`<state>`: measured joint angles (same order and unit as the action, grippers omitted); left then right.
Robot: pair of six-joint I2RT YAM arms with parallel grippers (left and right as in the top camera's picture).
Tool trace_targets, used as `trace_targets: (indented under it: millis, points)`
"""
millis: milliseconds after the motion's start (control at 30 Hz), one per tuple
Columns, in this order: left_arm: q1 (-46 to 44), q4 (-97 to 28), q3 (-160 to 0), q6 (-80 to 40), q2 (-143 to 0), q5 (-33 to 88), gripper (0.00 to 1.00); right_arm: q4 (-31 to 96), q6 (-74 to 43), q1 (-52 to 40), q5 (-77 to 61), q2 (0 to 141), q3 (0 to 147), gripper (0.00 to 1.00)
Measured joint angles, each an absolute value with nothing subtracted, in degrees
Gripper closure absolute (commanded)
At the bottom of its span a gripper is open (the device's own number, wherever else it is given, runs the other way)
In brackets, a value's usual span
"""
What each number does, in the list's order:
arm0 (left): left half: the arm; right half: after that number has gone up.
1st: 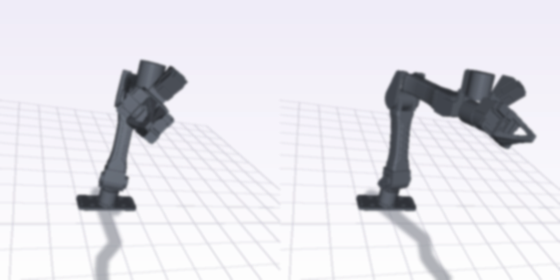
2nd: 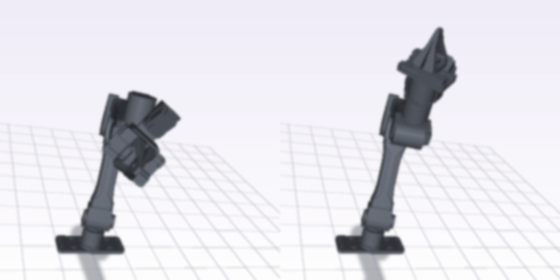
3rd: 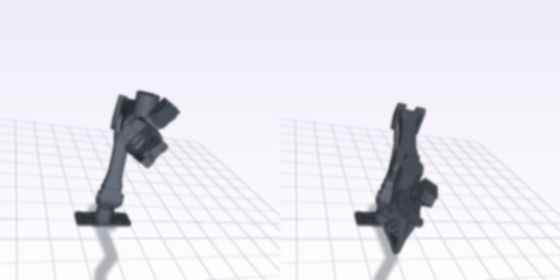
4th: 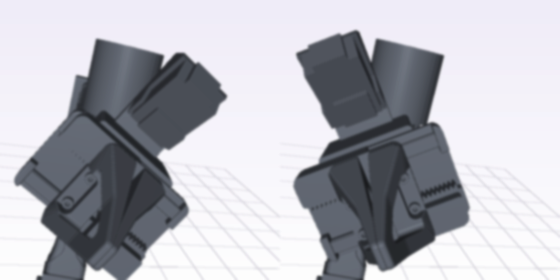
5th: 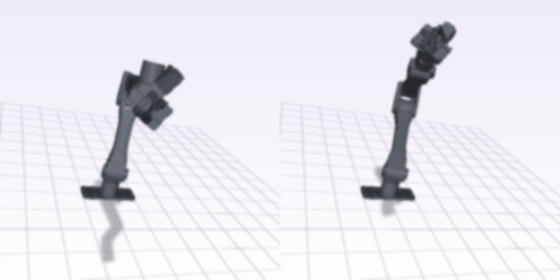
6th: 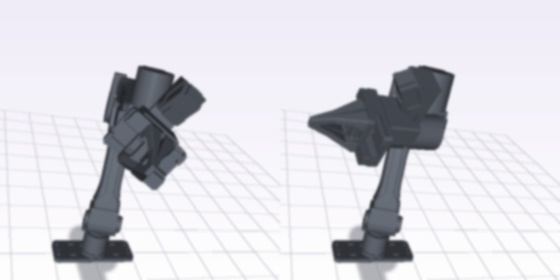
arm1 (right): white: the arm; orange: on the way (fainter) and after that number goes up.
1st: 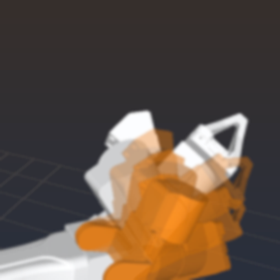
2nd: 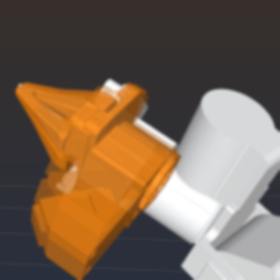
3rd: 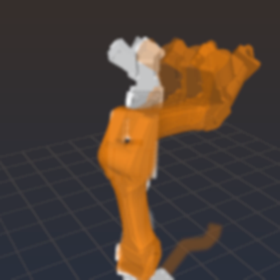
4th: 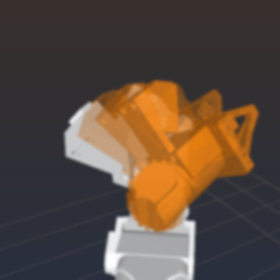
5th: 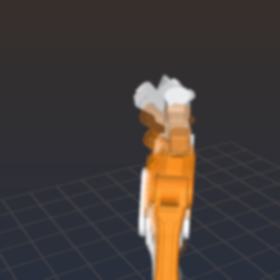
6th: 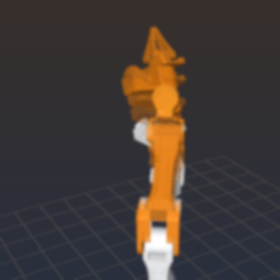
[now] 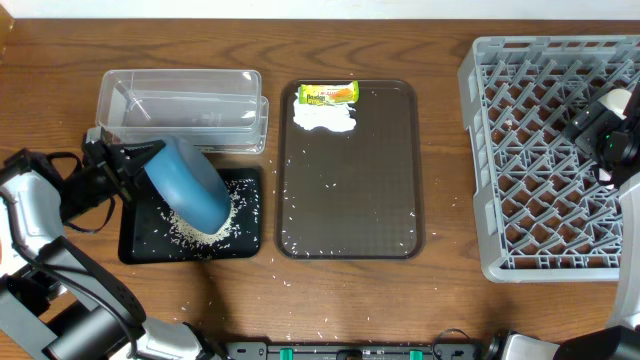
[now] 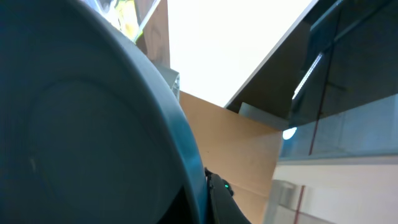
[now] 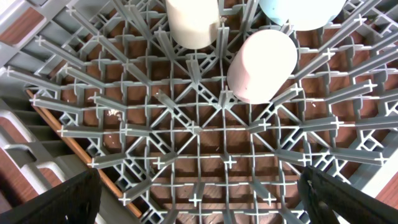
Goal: Sort waste into correct bins and load items into the dishwasher rack
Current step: 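Carry the bowl over the black tray and tip the rice out, then return the emptied bowl to the brown tray with the left gripper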
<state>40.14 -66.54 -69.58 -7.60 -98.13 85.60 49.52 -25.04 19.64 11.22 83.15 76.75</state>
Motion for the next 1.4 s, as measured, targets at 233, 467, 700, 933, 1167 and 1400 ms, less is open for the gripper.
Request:
trace_targets:
  millis: [233, 467, 700, 933, 1167, 1400]
  points:
    - [40.16, -69.12, -69.49, -3.81, -95.68, 85.52, 0.94, 49.52, -25.04, 19.64, 11.22, 83.15, 76.75, 0.01]
    - [35.38, -68.45, -69.78, -3.27, -86.72, 81.17, 0.94, 49.52, -25.04, 19.66, 11.22, 83.15, 76.75, 0.01]
    - [17.61, -52.25, -72.58, -14.06, -76.58, 67.94, 0.94, 49.50, -25.04, 19.64, 11.22, 83.15, 76.75, 0.01]
    - [-6.68, -35.79, -73.21, -22.02, -71.57, 46.98, 0.94, 49.52, -25.04, 19.66, 11.22, 83.15, 76.75, 0.01]
    - [-26.22, -32.10, -73.25, -22.70, -74.98, 25.45, 0.94, 49.52, -25.04, 19.64, 11.22, 83.15, 76.75, 0.01]
    - [-38.96, -29.08, -73.28, -22.24, -85.45, 9.98, 0.94, 49.52, -25.04, 19.66, 11.22, 83.15, 76.75, 0.01]
